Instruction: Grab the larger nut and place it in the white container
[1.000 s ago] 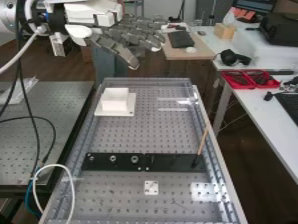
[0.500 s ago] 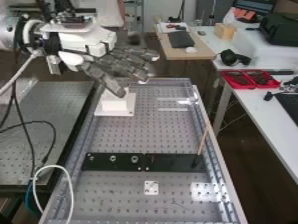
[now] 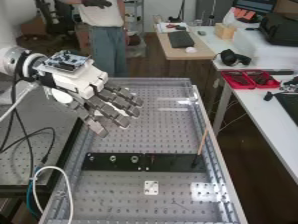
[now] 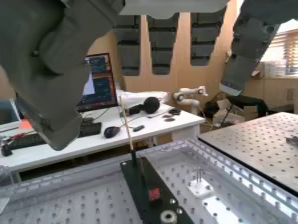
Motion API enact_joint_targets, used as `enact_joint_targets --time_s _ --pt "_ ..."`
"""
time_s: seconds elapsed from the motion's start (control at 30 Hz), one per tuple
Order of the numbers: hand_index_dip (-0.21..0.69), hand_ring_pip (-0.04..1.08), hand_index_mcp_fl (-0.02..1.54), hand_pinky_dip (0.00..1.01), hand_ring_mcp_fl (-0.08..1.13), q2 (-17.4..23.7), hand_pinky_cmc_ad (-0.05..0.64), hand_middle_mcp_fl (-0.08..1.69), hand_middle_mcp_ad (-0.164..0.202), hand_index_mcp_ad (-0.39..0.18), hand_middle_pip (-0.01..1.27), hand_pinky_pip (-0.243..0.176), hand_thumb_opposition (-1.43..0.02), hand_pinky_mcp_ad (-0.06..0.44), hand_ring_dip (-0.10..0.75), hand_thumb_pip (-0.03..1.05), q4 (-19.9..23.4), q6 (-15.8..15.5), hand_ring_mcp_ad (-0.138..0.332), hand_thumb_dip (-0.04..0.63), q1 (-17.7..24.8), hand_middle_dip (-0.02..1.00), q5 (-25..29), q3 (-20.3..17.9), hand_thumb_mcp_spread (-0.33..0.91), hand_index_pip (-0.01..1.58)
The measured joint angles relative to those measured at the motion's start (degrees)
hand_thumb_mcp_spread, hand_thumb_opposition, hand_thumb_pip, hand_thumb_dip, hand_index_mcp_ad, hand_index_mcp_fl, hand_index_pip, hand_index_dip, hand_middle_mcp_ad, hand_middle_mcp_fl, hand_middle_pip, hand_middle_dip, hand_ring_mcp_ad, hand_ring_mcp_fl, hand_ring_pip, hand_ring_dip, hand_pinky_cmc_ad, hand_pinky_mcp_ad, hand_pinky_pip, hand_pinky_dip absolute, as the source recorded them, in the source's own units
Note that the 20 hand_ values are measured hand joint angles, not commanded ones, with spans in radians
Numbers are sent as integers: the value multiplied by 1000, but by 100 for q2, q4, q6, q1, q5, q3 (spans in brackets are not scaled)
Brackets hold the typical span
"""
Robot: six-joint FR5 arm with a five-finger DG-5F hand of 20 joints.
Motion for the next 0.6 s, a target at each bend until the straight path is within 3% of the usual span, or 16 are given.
enact_joint_targets --time_s 0.37,0.6 --pt "-131 105 23 689 0 -320 415 23 72 -87 140 -98 -848 377 178 703 428 244 202 159 -79 237 256 -381 218 1044" --pt "-82 101 9 684 0 -627 415 23 68 -112 143 -105 -866 379 176 709 780 273 201 159 -197 237 311 -527 248 1253"
